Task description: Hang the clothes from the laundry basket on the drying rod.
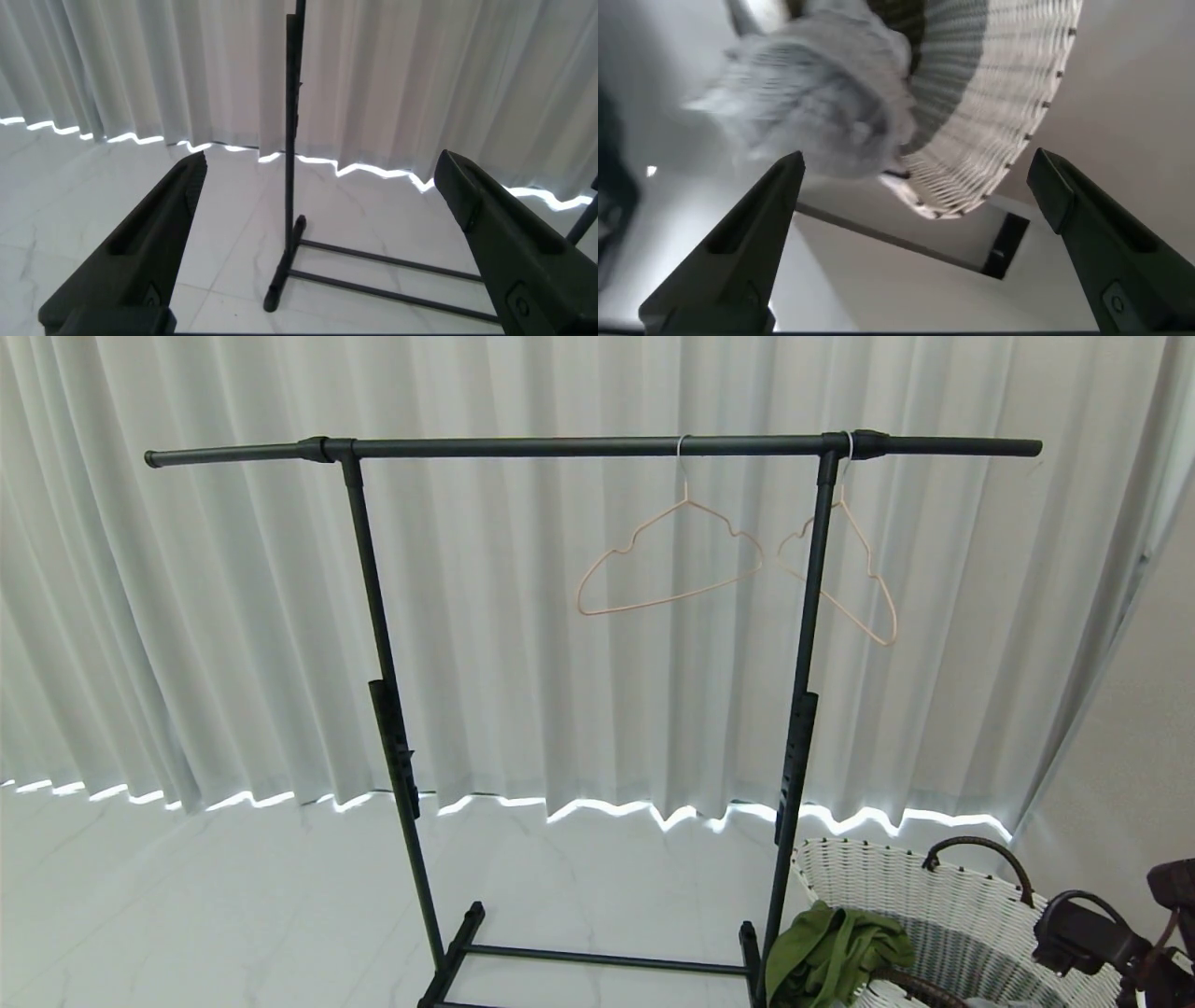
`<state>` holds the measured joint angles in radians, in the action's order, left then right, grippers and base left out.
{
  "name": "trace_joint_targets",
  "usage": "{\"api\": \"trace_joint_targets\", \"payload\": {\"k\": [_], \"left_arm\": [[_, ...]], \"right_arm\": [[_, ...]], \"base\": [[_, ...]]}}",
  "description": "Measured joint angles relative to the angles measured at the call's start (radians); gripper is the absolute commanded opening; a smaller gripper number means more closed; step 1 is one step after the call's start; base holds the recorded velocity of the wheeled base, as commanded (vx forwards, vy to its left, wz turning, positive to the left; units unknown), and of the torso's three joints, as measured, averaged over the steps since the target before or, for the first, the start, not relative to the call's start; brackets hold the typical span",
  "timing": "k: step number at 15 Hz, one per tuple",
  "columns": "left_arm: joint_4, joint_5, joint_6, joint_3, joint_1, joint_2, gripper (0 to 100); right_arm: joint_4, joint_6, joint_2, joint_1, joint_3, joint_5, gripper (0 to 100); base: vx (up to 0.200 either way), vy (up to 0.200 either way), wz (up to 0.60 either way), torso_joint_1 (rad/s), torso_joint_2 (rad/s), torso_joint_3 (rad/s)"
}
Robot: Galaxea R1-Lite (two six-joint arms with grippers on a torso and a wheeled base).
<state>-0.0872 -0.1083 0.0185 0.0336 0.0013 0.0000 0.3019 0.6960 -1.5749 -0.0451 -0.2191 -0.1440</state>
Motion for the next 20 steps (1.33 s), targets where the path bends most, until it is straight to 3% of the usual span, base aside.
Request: {"api": "trace_joint_targets", "payload": {"k": [2,7,15,16,20], "left_arm": [[0.000,0.000,0.000,0.000,0.000,0.000,100],[0.000,0.000,0.000,0.000,0.000,0.000,100],[0.000,0.000,-0.001,0.000,0.000,0.000,100],[0.000,0.000,-0.001,0.000,0.000,0.000,100],[0.025,-0.002,-0.001,-0.023,0.000,0.000,100]], "right_arm": [[0.118,0.050,-0.097,-0.052,0.001,0.000,100],[0.370,0.061,-0.295,-0.080,0.029,0.000,100],[0.565,0.062,-0.450,-0.094,0.073,0.002,100],[0.574,0.061,-0.462,-0.100,0.074,0.003,0],[0.623,0.061,-0.487,-0.107,0.089,0.003,0]], "base": [[0.000,0.000,0.00,0.000,0.00,0.000],[0.000,0.000,0.00,0.000,0.00,0.000],[0.000,0.000,0.00,0.000,0.00,0.000],[0.000,0.000,0.00,0.000,0.00,0.000],[0.000,0.000,0.00,0.000,0.00,0.000]]}}
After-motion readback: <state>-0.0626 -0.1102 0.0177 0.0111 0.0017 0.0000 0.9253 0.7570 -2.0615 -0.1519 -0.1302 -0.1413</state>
